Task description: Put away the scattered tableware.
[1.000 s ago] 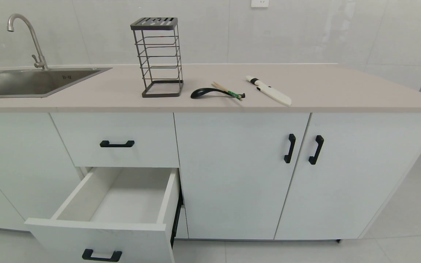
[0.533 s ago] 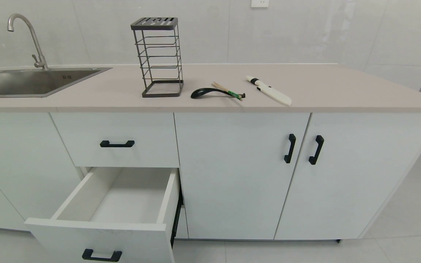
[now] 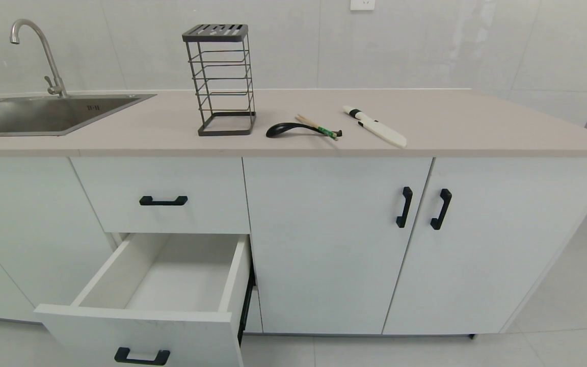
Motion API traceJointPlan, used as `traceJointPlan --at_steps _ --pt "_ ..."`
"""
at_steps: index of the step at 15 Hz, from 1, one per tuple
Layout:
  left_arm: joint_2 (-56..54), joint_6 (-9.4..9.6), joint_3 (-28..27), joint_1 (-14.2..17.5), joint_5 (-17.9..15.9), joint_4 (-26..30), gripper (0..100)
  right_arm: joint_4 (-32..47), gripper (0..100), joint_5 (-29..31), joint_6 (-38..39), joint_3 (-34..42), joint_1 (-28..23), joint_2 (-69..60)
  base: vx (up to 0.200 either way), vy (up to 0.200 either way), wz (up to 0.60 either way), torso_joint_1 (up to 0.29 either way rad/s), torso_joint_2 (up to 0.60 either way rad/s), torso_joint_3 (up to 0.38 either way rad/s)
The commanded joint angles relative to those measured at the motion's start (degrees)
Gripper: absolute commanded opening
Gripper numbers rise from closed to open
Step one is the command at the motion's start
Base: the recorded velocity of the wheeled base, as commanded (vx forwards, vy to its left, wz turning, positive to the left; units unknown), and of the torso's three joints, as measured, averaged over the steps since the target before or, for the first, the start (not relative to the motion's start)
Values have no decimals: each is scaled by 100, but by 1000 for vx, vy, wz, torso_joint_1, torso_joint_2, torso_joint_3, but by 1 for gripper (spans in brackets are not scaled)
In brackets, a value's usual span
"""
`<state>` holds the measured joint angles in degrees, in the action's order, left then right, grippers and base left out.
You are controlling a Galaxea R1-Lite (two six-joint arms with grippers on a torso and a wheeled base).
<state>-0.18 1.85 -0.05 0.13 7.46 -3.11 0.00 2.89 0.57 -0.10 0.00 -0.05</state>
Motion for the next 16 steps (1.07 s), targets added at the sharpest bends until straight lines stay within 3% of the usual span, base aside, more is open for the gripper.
traceJointPlan --at_steps 1,3,8,16 --pt "18 8 5 4 -8 -6 100 0 0 19 22 1 0 5 0 0 0 0 0 0" --pt "18 -89 5 4 -8 3 100 0 0 10 -22 1 0 5 0 0 0 0 0 0" --pt "18 -97 -4 -5 -8 3 100 0 0 10 -31 1 0 5 0 0 0 6 -50 -53" --pt "18 -97 -4 -5 -8 3 100 0 0 10 -22 10 0 5 0 0 0 79 -410 -338"
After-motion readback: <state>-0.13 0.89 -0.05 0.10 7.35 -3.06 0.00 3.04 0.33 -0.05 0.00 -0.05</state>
